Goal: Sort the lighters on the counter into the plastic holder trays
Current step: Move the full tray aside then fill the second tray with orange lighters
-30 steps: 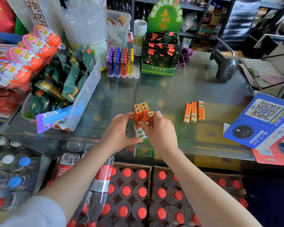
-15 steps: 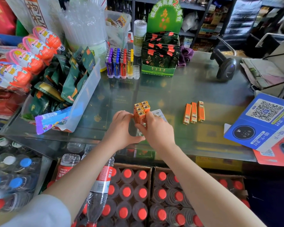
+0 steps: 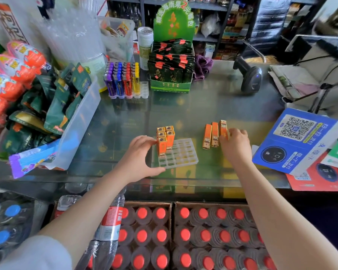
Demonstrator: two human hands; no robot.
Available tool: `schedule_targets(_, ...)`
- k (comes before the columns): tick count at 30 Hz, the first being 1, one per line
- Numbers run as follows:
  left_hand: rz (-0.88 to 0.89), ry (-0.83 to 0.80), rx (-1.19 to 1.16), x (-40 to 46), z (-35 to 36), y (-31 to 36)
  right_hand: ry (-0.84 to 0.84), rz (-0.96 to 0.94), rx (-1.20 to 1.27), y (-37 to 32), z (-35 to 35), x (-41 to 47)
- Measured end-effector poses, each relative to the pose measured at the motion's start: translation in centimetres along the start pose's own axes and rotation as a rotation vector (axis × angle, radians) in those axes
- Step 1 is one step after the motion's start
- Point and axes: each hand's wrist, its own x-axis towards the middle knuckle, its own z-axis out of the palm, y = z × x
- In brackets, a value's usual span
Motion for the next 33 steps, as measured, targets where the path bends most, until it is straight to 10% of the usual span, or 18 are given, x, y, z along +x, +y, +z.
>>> schedule_targets(7, 0.026, -0.023, -0.015, 0.2, 0.5, 0.2, 0.041, -0.053, -0.108, 0.2, -0.1, 1.4)
schedule_targets(14, 0.036, -0.005, -0.01, 0.2, 0.7, 0.1, 0.104, -0.235, 0.322, -0.2, -0.7, -1.4)
schedule_targets(19, 0.041, 0.011, -0.005, 0.2, 0.6, 0.4, -0.137, -0.383, 0.655, -2.5, -0.6, -5.5)
schedule_targets(33, -0.031, 0.134, 0.068, -2.1, 0.7, -0.5, -0.283, -0.418, 0.579, -6.4, 2.3, -9.9)
